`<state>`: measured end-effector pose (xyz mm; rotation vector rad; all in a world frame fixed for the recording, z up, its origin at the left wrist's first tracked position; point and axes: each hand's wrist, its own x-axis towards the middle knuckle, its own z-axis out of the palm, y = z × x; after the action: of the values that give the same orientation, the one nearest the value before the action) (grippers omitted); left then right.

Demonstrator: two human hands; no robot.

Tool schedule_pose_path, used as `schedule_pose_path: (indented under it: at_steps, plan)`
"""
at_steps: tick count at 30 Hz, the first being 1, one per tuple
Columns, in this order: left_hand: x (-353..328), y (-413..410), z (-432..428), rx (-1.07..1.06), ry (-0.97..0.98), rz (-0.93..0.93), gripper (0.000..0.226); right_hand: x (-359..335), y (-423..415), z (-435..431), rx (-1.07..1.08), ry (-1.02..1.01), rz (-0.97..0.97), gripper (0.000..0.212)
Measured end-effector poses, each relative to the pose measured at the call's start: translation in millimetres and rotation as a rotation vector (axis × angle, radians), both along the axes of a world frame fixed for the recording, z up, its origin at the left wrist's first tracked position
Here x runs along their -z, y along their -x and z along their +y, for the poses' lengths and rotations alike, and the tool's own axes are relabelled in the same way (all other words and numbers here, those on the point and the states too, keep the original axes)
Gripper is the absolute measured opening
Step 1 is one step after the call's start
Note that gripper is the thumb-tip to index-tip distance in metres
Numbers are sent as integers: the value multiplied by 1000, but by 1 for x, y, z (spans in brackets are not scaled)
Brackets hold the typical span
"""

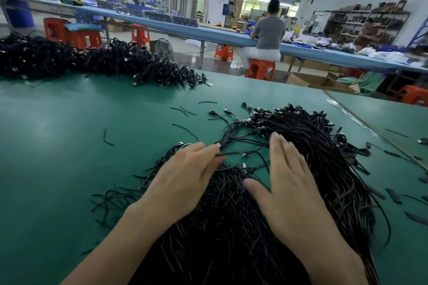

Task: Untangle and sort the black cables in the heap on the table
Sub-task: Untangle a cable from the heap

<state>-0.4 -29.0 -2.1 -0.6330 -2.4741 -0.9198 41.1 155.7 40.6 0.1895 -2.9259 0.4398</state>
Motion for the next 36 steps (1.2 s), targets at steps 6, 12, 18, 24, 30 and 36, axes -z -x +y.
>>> schedule_pose_path:
  at_steps: [6,12,18,24,30,36]
  plan:
    - [-6,-5,5,174,68,66,8,1,-2,-18,-279,92,127,70]
    - [-4,0,0,-38,-197,40,13,13,9,-8,-151,444,348,30]
    - [-16,-2,-8,-210,-491,210,12,15,18,22,147,415,362,26]
    - [-22,-10,-3,-186,-108,-32,43,15,16,28,88,162,-38,27]
    - [-13,-7,2,-101,71,-234,53,14,11,5,-192,451,-58,39]
    - [-22,-13,1,311,-322,-693,68,10,15,8,-159,676,257,26]
